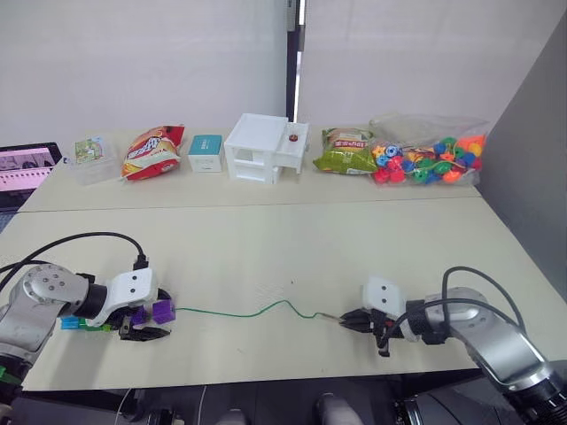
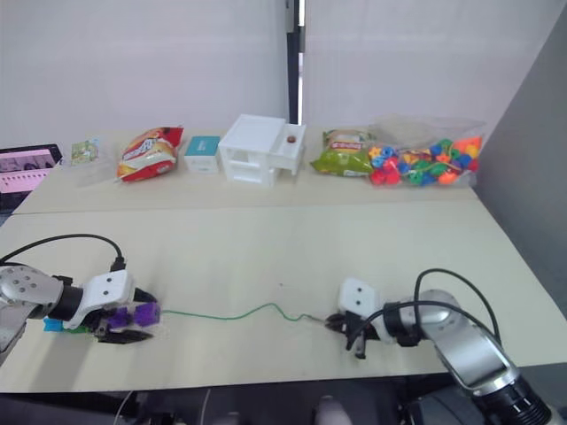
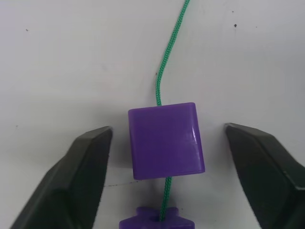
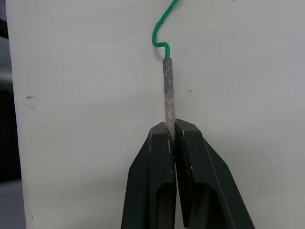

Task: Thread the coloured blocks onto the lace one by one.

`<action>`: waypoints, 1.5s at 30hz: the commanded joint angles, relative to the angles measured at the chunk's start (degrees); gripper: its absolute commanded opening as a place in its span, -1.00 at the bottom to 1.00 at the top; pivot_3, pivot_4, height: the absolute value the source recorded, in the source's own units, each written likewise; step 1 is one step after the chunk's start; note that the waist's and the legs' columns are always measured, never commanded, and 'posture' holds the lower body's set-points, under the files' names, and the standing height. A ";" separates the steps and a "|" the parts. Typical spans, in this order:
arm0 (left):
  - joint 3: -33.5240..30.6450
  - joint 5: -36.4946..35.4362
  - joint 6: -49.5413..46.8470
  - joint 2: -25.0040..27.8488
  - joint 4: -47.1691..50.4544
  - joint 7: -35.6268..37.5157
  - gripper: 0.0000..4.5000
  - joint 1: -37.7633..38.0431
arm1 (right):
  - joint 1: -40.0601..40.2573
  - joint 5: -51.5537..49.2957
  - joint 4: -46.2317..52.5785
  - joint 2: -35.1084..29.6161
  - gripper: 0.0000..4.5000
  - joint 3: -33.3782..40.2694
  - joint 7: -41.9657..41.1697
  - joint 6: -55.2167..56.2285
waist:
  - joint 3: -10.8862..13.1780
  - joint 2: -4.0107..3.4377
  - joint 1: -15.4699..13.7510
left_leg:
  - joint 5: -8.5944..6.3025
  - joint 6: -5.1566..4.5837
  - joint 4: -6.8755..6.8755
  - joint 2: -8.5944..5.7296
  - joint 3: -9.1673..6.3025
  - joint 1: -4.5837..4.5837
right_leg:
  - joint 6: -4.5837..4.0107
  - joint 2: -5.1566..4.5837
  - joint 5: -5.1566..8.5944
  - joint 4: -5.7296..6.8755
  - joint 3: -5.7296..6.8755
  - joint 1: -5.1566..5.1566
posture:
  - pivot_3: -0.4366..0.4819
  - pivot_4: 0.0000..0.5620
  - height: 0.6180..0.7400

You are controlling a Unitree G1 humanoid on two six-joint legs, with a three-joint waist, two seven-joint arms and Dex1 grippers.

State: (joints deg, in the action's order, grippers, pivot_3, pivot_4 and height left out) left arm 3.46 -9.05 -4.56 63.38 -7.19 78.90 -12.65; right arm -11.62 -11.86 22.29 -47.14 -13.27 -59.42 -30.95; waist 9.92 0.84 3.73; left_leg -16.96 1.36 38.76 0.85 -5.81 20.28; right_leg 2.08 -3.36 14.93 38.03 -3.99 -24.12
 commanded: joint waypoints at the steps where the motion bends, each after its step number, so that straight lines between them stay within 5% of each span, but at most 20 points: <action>1: 0.69 0.21 -4.90 2.39 4.98 2.60 0.97 -5.02 | -0.87 0.39 2.55 1.62 -1.00 -1.73 1.54 -1.51 | 0.08 0.14 -0.06 | 0.00 0.00 0.00 0.01 -0.02 0.02 | 0.00 0.02 0.00 -0.02 0.01 -0.01 | -0.05 -0.47 1.00; 8: 7.12 3.41 -14.97 10.07 12.63 12.33 0.97 -14.33 | -2.22 0.91 3.12 5.43 -1.00 -4.33 4.52 -3.32 | 0.15 0.35 0.36 | 0.00 -0.01 0.01 0.00 -0.02 0.02 | 0.00 0.03 0.00 0.01 0.00 -0.01 | -0.05 -0.47 1.00; 14: 15.81 4.88 -23.95 14.57 17.90 13.60 0.97 -20.40 | -2.03 1.36 3.21 6.41 -1.00 -4.96 6.20 -3.42 | 0.20 0.43 0.16 | -0.01 -0.03 0.04 0.02 -0.04 0.05 | 0.01 0.08 0.01 -0.01 0.00 -0.01 | -0.05 -0.47 1.00; 25: 26.25 20.26 -29.67 6.91 17.11 11.72 0.97 -23.56 | -1.47 1.26 4.51 7.32 -1.00 -4.73 7.69 -4.57 | 0.21 0.45 0.13 | -0.01 -0.03 0.07 0.02 -0.04 0.08 | 0.01 0.08 0.01 0.00 0.00 -0.02 | -0.05 -0.47 1.00; 32: 27.40 24.08 -29.15 4.17 15.98 10.38 0.97 -21.04 | -1.49 1.03 5.04 7.21 -1.00 -4.28 8.01 -5.09 | 0.19 0.42 -0.20 | -0.01 -0.03 0.08 -0.01 -0.04 0.01 | 0.01 0.05 0.01 0.01 0.00 0.05 | -0.05 -0.47 1.00; 42: 25.27 25.51 -29.37 2.78 16.70 8.93 -0.45 -16.35 | -0.90 1.01 5.25 6.13 -1.00 -3.96 7.55 -5.14 | 0.12 0.30 0.32 | -0.03 -0.06 0.06 0.00 -0.03 -0.05 | 0.01 0.06 0.01 0.04 -0.02 0.05 | -0.05 -0.47 1.00; 45: 24.47 25.88 -28.56 2.73 16.70 8.05 -0.46 -14.75 | -0.07 0.74 5.41 5.02 -1.00 -3.09 7.18 -5.27 | 0.03 0.15 0.18 | -0.04 -0.07 0.07 -0.01 -0.03 -0.05 | 0.01 0.04 0.01 0.03 -0.02 0.07 | -0.05 -0.47 1.00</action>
State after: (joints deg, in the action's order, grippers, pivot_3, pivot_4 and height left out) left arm 25.68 16.20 -33.31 66.28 10.52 86.61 -29.75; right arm -12.29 -10.55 26.47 -41.35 -17.55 -52.01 -35.96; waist 9.95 1.00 3.91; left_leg -17.00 1.29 38.83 0.84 -5.83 20.23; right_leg 2.09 -3.33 14.94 38.06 -4.01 -24.05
